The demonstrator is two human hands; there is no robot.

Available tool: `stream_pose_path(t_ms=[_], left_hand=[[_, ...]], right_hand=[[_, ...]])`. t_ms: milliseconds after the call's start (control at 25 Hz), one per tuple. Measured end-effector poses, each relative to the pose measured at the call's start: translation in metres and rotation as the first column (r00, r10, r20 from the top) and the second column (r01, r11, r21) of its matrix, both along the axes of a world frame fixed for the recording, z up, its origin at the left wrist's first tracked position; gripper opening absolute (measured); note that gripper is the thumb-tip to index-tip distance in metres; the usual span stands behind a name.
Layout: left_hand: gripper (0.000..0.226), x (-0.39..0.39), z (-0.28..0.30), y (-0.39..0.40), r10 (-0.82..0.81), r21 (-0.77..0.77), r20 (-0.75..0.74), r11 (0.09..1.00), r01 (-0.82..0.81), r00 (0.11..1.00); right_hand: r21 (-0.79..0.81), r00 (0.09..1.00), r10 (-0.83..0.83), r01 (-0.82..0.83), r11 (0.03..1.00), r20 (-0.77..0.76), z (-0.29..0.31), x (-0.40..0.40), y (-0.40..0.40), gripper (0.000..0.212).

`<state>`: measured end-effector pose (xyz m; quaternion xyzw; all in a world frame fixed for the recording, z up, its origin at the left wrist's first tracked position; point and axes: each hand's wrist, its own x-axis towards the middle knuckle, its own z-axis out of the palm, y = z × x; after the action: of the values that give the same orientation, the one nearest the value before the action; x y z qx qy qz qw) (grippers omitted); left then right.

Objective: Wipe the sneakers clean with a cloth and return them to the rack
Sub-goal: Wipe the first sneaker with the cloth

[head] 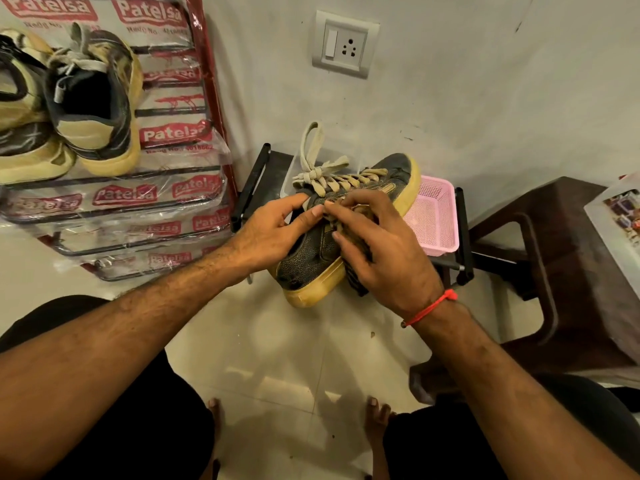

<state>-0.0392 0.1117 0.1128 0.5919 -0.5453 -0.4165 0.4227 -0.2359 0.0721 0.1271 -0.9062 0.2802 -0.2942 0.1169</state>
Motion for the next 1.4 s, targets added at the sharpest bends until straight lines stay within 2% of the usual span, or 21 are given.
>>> stream_pose_path(t_ms=[80,160,240,400,480,560,680,760,920,1000,1120,1240,1320,1400], left_hand=[[0.026,0.004,-0.001,-0.001,0.002,-0.011,0.029,1.000,-0.001,1.000],[0.037,0.005,-0.001,-0.002,-0.001,-0.041,0.079,0.999,0.005,0.997],[0.037,0.004,-0.002,-0.002,0.003,-0.083,0.170,0.996,0.011,0.985],[0.034,0.010,-0.003,-0.002,0.047,-0.134,0.219,0.991,-0.017,0.975],[0.040,0.014,-0.002,-0.003,0.037,-0.120,0.187,0.993,-0.014,0.982],[0.044,0.016,-0.002,-0.005,0.025,-0.115,0.187,0.993,-0.003,0.982],[0.041,0.012,-0.004,-0.006,-0.016,-0.147,0.280,0.987,0.059,0.960],[0.046,0.011,-0.006,-0.006,-0.022,-0.171,0.334,0.982,0.083,0.942],[0.044,0.019,-0.009,-0.008,-0.005,-0.204,0.352,0.976,0.082,0.936],[0.035,0.020,-0.009,-0.009,0.005,-0.249,0.384,0.963,0.099,0.923],[0.028,0.016,-0.009,-0.007,0.036,-0.315,0.504,0.938,0.144,0.863],[0.029,0.011,-0.012,-0.004,0.045,-0.367,0.593,0.904,0.220,0.804],[0.029,0.011,-0.016,-0.003,0.111,-0.423,0.634,0.878,0.223,0.766],[0.036,0.015,-0.019,-0.003,0.162,-0.454,0.646,0.867,0.205,0.746]], right_hand=[[-0.052,0.998,-0.050,0.052,0.997,0.043,0.000,-0.010,-0.016,0.034],[-0.074,0.975,-0.199,0.207,0.975,0.103,0.003,-0.027,-0.036,0.032],[-0.070,0.953,-0.261,0.274,0.959,0.152,0.001,-0.031,-0.039,0.029],[-0.025,0.978,-0.030,0.035,0.999,0.204,-0.013,0.002,0.003,0.025],[-0.046,0.980,-0.009,0.018,0.999,0.197,-0.011,0.002,-0.001,0.024],[-0.062,0.967,-0.133,0.150,0.987,0.217,-0.004,-0.011,-0.024,0.022],[-0.029,0.924,-0.302,0.318,0.948,0.235,0.006,-0.030,-0.043,0.020],[-0.009,0.932,-0.265,0.276,0.961,0.246,0.000,-0.021,-0.029,0.019],[-0.064,0.981,-0.052,0.065,0.996,0.188,-0.007,0.000,-0.002,0.020],[-0.076,0.971,-0.166,0.181,0.981,0.169,0.001,-0.013,-0.025,0.021],[-0.037,0.875,-0.442,0.457,0.889,0.199,0.012,-0.051,-0.067,0.020],[0.046,0.783,-0.573,0.580,0.813,0.241,0.015,-0.077,-0.079,0.019],[0.060,0.819,-0.515,0.518,0.853,0.252,0.013,-0.066,-0.066,0.018],[0.022,0.908,-0.352,0.356,0.934,0.227,0.006,-0.040,-0.043,0.018]])
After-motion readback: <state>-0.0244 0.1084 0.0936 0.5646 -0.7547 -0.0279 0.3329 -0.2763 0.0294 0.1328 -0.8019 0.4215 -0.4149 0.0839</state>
